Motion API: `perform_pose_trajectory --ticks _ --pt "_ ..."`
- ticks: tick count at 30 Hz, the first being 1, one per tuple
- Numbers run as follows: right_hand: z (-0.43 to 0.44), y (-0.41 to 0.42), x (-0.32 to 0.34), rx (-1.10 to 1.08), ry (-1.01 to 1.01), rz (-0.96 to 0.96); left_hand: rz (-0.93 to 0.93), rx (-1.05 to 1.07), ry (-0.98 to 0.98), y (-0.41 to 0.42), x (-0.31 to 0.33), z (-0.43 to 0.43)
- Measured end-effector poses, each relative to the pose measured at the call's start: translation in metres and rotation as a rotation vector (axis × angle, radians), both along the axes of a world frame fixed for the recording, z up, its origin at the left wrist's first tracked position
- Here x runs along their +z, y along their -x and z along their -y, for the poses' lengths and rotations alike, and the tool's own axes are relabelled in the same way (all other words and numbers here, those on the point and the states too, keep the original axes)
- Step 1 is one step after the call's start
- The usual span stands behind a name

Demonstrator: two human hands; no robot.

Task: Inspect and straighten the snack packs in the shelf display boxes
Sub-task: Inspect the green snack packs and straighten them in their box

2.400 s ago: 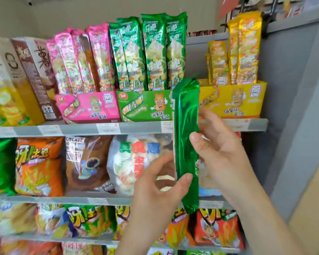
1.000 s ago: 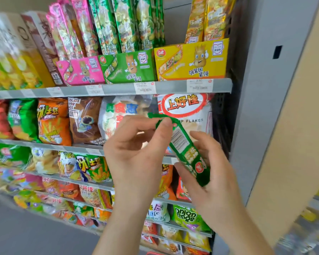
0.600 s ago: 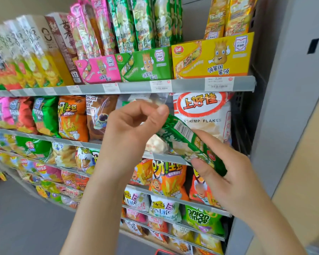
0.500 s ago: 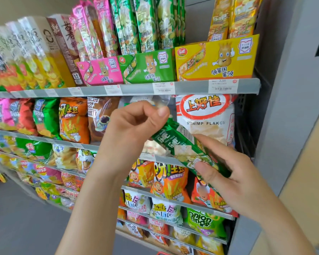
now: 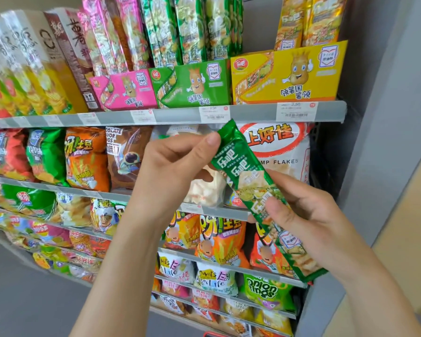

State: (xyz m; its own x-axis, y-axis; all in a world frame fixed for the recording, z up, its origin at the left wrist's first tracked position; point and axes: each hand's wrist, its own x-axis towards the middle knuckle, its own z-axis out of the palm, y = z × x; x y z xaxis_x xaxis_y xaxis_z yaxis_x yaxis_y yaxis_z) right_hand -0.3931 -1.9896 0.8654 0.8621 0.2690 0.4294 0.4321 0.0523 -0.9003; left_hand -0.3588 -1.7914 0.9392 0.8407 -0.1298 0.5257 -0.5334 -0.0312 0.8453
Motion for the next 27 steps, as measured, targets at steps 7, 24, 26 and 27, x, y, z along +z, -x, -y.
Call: perform_pose_trajectory --ticks 7,24,26,27 --pt "-0.004 0.008 -0.003 -0.086 0.152 0.085 0.140 0.189 0.301 -0.007 0.018 0.010" --pt "-0.019 0.015 0.022 -0.070 -0.168 0.039 -0.207 -0.161 0.496 0.015 -0.007 0.064" --pt "-0.020 0.013 0.021 -0.083 -0.158 0.037 -0.175 -0.128 0.488 0.017 -0.006 0.064" --pt "-0.019 0.013 0.020 -0.085 -0.158 0.042 -0.147 -0.093 0.491 0.017 -0.004 0.064"
